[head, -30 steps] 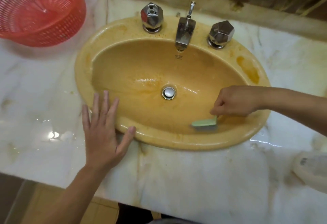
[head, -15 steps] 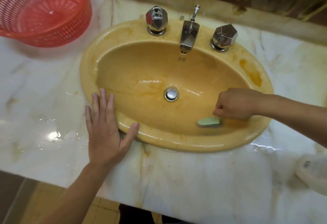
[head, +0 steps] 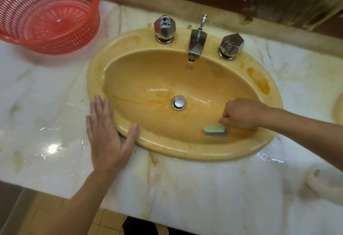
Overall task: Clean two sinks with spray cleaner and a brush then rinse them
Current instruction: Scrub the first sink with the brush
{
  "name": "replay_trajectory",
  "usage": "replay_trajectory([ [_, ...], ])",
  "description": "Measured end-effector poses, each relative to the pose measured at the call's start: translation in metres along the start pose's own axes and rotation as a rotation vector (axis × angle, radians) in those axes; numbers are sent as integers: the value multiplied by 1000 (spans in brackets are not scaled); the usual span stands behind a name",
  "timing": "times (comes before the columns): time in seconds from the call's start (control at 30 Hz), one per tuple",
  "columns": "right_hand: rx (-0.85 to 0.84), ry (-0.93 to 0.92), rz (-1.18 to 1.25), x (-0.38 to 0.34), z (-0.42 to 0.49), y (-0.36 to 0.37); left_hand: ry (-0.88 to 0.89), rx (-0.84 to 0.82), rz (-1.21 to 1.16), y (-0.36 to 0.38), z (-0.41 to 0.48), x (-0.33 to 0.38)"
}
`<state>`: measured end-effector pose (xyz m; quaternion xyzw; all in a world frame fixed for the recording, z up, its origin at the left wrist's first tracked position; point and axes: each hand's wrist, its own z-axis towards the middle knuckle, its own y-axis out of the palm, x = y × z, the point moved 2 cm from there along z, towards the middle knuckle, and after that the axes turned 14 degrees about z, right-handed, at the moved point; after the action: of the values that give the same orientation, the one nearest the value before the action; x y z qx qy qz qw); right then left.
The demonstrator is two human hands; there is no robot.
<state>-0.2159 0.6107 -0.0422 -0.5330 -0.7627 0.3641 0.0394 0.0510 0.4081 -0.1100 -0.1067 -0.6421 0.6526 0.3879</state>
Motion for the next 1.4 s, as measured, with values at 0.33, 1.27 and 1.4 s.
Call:
replay_trajectory([
  [0.33, -90, -40, 164, -19, -3, 9, -15, 49, -47, -9, 33, -25],
  [1.27, -151, -92, 280, -46, 21, 23, -9, -30, 50, -7, 38, -28],
  [1.4, -186, -28, 406, -39, 23, 25, -9, -27, 47, -8, 39, -28],
])
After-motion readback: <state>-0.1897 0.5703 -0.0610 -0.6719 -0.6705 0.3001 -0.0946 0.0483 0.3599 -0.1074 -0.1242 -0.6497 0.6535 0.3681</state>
